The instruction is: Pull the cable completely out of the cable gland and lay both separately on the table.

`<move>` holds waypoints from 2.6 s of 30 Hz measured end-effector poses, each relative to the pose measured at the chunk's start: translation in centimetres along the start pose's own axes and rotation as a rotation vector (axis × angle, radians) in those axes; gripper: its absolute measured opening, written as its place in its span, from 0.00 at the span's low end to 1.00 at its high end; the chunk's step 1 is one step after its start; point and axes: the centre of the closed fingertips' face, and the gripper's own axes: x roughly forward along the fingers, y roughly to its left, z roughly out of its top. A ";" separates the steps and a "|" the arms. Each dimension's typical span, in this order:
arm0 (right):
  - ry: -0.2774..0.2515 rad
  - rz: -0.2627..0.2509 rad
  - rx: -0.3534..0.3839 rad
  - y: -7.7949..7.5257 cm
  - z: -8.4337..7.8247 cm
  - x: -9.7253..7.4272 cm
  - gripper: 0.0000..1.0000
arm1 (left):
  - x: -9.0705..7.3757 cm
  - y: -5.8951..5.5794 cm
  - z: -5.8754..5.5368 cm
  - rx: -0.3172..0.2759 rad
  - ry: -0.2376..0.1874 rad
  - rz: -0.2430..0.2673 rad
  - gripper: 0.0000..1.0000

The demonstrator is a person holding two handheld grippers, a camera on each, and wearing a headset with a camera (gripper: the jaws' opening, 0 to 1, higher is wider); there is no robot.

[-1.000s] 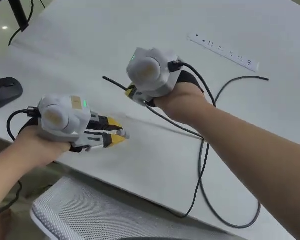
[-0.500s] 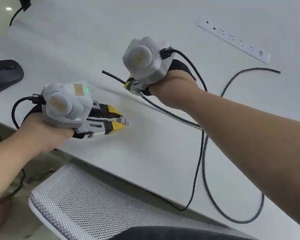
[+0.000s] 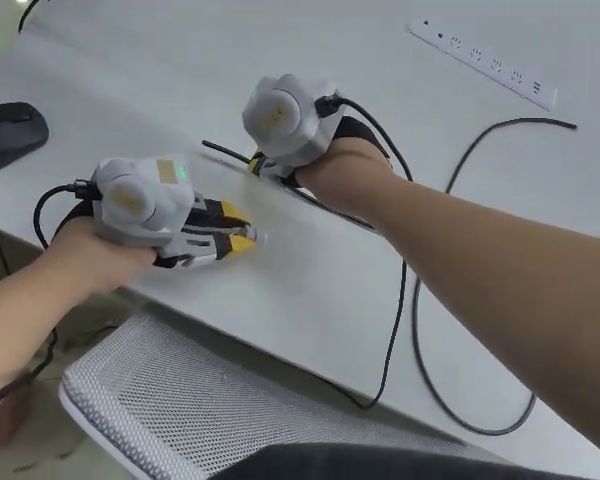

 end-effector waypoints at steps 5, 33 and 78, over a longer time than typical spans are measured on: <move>-0.001 -0.003 -0.011 0.2 -0.1 0.3 0.00 | 0.0 0.1 -0.1 0.009 0.006 0.005 0.16; 0.038 -0.070 -0.077 0.0 -0.2 -0.2 0.06 | 0.4 0.2 0.3 0.041 0.025 0.049 0.22; -0.376 -0.406 0.336 0.4 -7.9 -22.6 0.51 | -6.3 -3.7 5.9 -0.041 -0.066 0.113 0.61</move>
